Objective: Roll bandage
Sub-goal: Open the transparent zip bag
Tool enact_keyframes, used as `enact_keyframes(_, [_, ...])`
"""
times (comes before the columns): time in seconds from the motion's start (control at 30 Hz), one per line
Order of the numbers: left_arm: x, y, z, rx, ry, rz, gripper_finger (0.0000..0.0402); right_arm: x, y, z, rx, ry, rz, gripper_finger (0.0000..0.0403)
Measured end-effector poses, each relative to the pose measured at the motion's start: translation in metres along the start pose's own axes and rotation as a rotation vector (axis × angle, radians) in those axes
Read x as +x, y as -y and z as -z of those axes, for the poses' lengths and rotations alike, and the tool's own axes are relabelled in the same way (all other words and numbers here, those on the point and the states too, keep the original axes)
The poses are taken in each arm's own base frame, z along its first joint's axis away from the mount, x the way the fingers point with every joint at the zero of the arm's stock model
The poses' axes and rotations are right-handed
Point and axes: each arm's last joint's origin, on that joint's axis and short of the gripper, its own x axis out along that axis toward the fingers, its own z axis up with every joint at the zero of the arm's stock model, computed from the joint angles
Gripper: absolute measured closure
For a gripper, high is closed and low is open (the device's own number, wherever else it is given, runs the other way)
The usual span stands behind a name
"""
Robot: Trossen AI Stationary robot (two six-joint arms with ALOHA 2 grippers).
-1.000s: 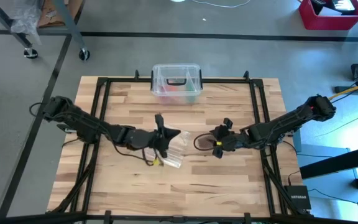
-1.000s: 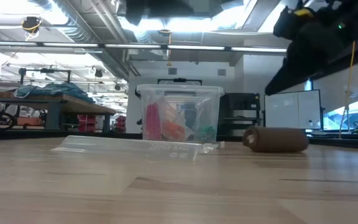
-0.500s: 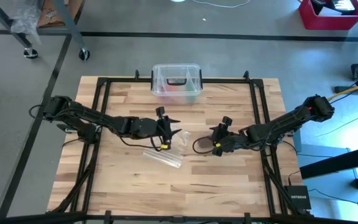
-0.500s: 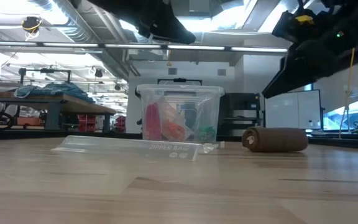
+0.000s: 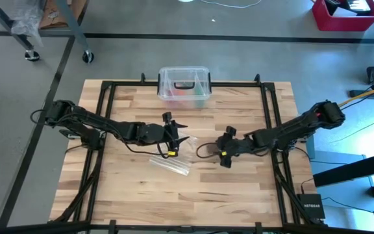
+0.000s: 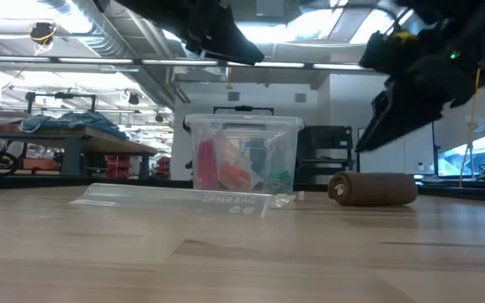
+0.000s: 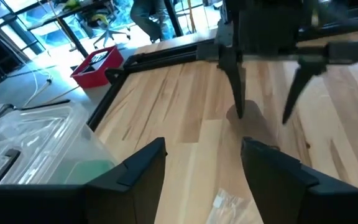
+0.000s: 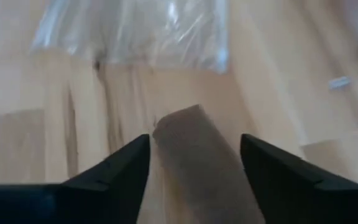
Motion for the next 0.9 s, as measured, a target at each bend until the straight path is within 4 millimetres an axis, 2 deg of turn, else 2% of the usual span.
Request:
enact_keyframes(0.2, [0.000,0.000,0.002,0.003,-0.014,0.002,0.0196,0.015,0.000,-0.001,-0.154,-0.134,-0.009,0.0073])
enact_keyframes(0.37, [0.000,0.000,0.002,0.013,-0.021,0.002,0.0198,0.024,-0.001,0.004,-0.282,-0.188,-0.008,0.0065])
enact_keyframes(0.5, [0.000,0.000,0.003,0.017,-0.033,0.004,0.0197,0.037,-0.001,0.012,-0.348,-0.246,0.001,0.0083])
enact_keyframes(0.63, [0.000,0.000,0.004,0.018,-0.033,0.004,0.0196,0.045,0.002,0.014,-0.326,-0.284,-0.036,0.0112])
enact_keyframes(0.8, [0.000,0.000,0.004,0.018,-0.040,0.004,0.0199,0.045,0.009,0.011,-0.267,-0.291,-0.075,0.0169])
enact_keyframes(0.9, [0.000,0.001,0.006,0.025,-0.054,0.007,0.0196,0.037,0.016,0.010,-0.251,-0.302,-0.056,0.0209])
